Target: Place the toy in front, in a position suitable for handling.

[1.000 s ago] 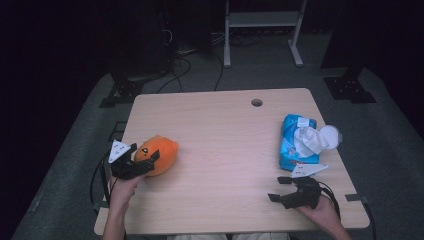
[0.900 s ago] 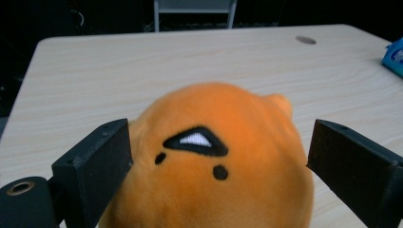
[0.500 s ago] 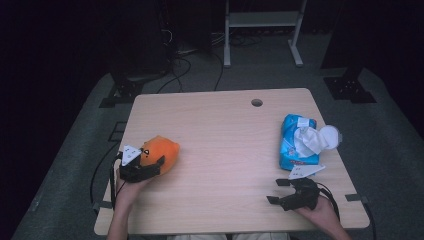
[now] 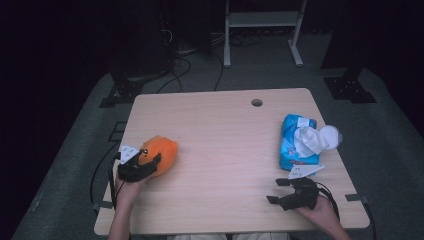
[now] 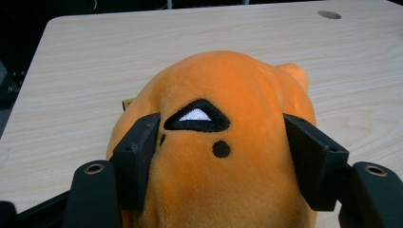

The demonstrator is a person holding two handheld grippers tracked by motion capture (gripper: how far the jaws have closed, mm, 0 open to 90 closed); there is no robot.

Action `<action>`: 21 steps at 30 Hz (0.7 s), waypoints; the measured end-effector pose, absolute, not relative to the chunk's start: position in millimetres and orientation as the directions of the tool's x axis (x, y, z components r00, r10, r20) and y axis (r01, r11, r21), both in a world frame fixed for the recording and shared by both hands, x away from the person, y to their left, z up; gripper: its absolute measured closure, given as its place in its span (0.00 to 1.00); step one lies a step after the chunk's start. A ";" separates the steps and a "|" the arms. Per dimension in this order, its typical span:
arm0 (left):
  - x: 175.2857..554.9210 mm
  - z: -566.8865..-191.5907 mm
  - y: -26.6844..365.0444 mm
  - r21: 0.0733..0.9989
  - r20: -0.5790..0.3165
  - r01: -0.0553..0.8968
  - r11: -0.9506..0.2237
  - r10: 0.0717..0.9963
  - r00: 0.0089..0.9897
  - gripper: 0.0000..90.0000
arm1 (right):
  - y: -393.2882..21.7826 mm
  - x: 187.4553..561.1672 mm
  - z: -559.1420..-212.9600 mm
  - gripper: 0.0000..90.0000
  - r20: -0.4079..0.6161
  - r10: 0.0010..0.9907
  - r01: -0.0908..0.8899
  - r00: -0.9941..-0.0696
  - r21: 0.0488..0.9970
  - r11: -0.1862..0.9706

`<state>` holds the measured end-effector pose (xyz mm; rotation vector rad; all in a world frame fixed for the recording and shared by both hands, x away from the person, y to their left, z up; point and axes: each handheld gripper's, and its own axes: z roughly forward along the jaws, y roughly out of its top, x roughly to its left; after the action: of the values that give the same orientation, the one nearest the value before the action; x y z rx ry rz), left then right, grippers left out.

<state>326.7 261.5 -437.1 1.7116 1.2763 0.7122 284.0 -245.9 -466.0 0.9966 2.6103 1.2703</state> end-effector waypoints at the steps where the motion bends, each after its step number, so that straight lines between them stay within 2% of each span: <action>1: 326.4 -435.9 263.1 0.886 -0.055 0.455 -0.096 0.950 0.308 0.38 | -246.6 283.5 -464.9 0.24 0.205 0.583 0.520 -0.786 0.728 0.446; 11: 321.9 -434.4 263.3 0.908 -0.062 0.411 -0.080 0.945 0.322 0.50 | -251.6 283.8 -462.4 0.24 0.214 0.593 0.525 -0.777 0.740 0.421; 21: 320.9 -430.4 264.4 0.921 -0.081 0.387 -0.051 0.944 0.319 0.51 | -253.0 283.1 -459.5 0.24 0.196 0.611 0.519 -0.767 0.750 0.411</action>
<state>320.9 264.4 -430.4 1.6213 1.2324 0.7254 283.1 -253.0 -459.5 1.0235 2.5466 1.2924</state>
